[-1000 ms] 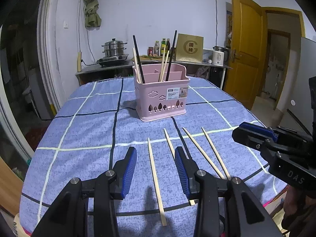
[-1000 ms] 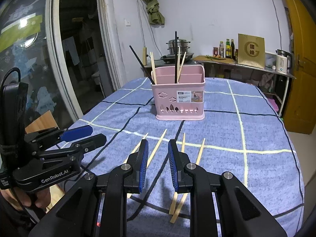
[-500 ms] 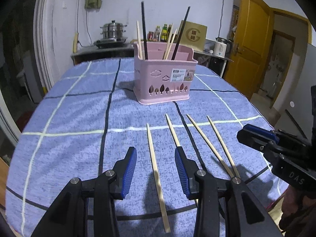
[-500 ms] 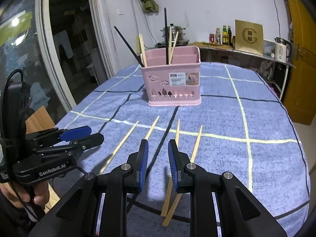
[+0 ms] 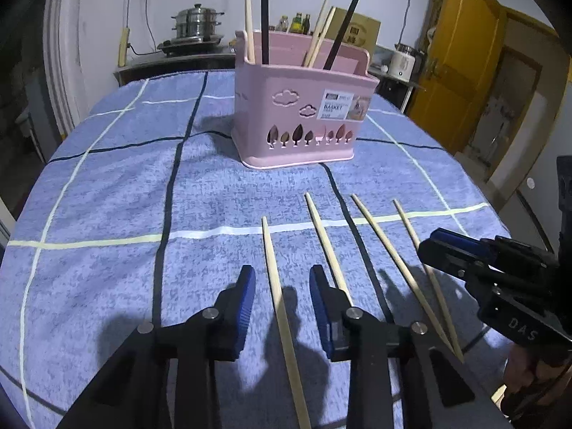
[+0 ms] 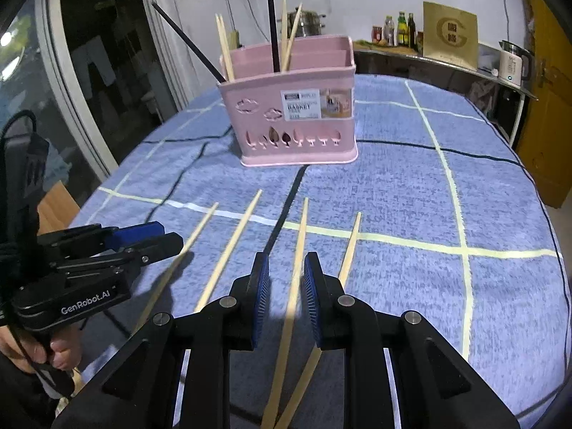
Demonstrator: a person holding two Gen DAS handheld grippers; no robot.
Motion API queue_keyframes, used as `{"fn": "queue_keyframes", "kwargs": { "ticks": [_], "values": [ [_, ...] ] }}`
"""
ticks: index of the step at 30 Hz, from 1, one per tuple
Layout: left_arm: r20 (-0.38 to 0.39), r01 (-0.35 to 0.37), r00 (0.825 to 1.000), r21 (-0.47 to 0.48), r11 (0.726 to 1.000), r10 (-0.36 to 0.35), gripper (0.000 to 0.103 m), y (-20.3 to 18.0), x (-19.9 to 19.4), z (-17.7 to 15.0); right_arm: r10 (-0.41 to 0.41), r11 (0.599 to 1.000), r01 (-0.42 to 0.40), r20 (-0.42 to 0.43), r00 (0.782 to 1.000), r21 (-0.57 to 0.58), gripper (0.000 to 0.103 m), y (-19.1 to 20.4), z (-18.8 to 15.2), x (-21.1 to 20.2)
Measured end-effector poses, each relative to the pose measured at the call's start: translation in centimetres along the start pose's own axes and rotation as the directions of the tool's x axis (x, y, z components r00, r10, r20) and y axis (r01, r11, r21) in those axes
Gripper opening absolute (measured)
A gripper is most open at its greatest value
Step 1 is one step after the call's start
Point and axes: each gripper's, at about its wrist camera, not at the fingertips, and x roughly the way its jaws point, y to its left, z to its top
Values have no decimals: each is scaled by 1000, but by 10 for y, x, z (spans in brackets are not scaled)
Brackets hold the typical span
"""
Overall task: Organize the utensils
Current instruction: 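Grasp a bamboo chopstick with the left tool while the right tool grasps another, then lift both bamboo chopsticks upright and carry them over the pink basket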
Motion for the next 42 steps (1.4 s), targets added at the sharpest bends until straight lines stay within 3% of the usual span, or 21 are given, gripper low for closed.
{"fn": "queue_keyframes", "kwargs": {
  "ticks": [9, 18, 20, 23, 31, 42],
  "values": [
    [-83, -17, 996, -2, 1000, 17, 24, 2, 28, 8, -43, 998, 40, -97, 994, -40, 21, -2, 20, 38],
    [-63, -60, 996, 72, 996, 65, 20, -8, 35, 12, -59, 997, 51, -152, 987, -55, 21, -1, 34, 64],
    [-59, -75, 995, 77, 994, 79, 16, -9, 37, 14, -58, 997, 50, -154, 986, -57, 10, -2, 35, 65],
    [-53, -78, 995, 66, 995, 81, 7, -6, 37, 15, -37, 999, 32, -157, 987, -37, 7, -6, 36, 66],
    [-48, -52, 997, 33, 998, 53, 6, -1, 33, 17, 3, 1000, -6, -120, 993, -22, 6, -5, 39, 56],
    [49, -13, 999, 35, 999, 11, 6, 3, -10, 49, 29, 999, -29, 3, 1000, -23, 6, 1, 63, 14]
  ]
}}
